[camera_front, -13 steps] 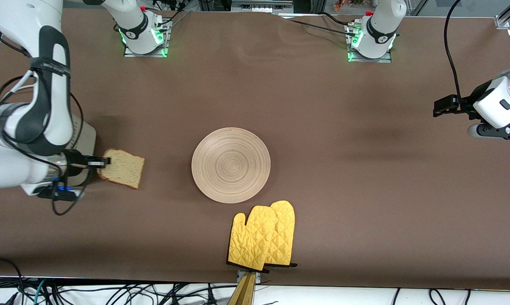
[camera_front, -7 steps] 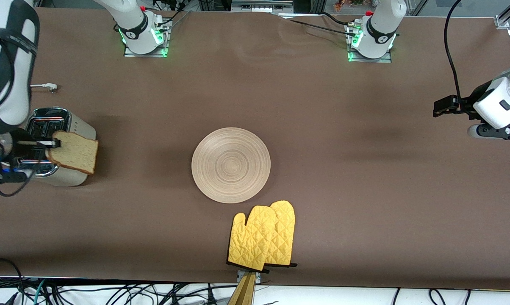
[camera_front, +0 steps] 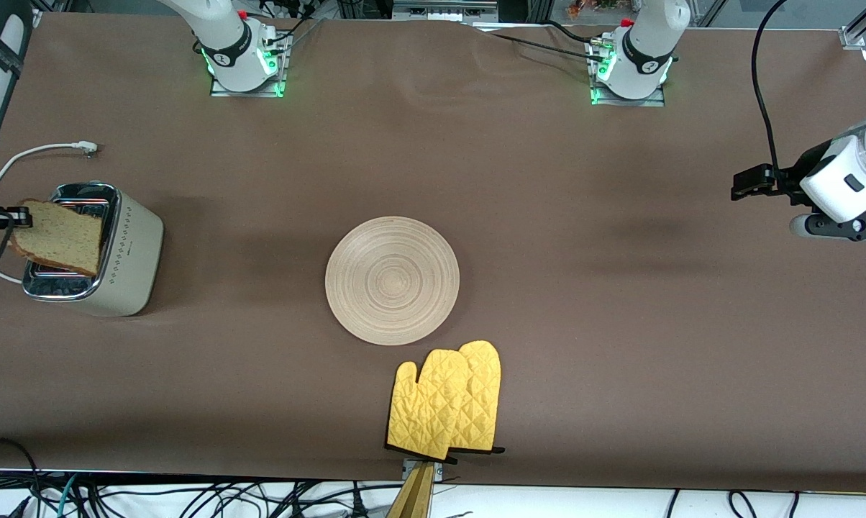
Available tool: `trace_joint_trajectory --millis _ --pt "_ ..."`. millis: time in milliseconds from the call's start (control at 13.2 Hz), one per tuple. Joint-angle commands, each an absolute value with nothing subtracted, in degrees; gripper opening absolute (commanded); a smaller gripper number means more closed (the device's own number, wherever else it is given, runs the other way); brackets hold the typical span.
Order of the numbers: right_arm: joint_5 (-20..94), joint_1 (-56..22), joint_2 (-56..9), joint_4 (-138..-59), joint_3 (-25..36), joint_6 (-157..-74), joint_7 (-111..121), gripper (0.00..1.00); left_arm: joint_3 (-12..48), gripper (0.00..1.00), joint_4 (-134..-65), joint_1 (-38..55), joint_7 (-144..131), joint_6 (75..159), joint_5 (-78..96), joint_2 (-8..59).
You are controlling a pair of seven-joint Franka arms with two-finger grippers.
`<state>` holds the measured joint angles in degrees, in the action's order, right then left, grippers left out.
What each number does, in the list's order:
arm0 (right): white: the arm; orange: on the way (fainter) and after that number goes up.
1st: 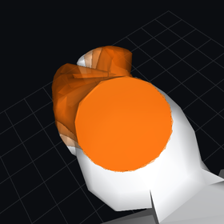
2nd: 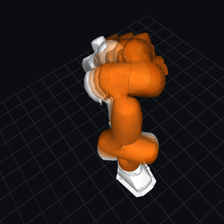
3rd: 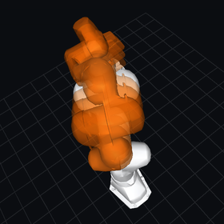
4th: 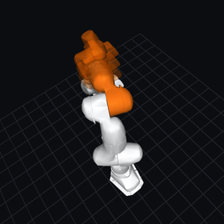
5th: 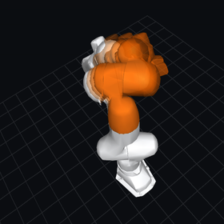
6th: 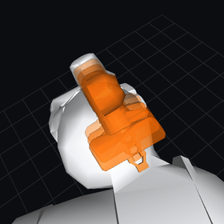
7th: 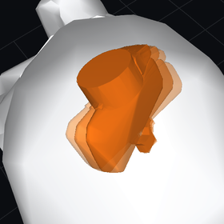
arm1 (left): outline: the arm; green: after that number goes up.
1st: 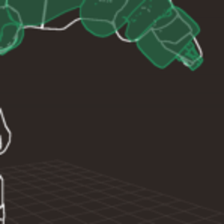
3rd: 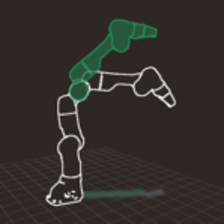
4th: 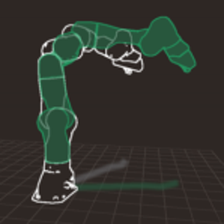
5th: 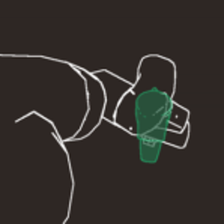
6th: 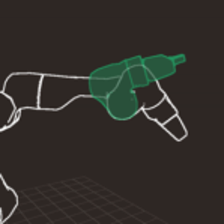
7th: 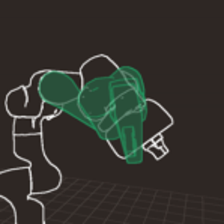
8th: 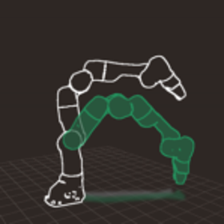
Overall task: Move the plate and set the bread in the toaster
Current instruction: 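Lower the bread into the toaster slot with the right gripper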
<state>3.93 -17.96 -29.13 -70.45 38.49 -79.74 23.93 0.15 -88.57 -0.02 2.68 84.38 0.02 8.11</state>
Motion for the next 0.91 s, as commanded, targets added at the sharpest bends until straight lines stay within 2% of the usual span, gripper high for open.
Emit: trace_joint_trajectory --millis 0,836 --pt "3.08 -18.19 -29.7 -70.49 38.76 -81.99 25.58 0.0 0.26 1.0 -88.42 -0.79 3.69 83.67 1.32 8.0" --pt "3.16 -14.95 -31.99 -71.45 38.85 -83.5 25.4 0.0 0.26 1.0 -88.42 -0.88 3.78 83.67 1.32 8.0"
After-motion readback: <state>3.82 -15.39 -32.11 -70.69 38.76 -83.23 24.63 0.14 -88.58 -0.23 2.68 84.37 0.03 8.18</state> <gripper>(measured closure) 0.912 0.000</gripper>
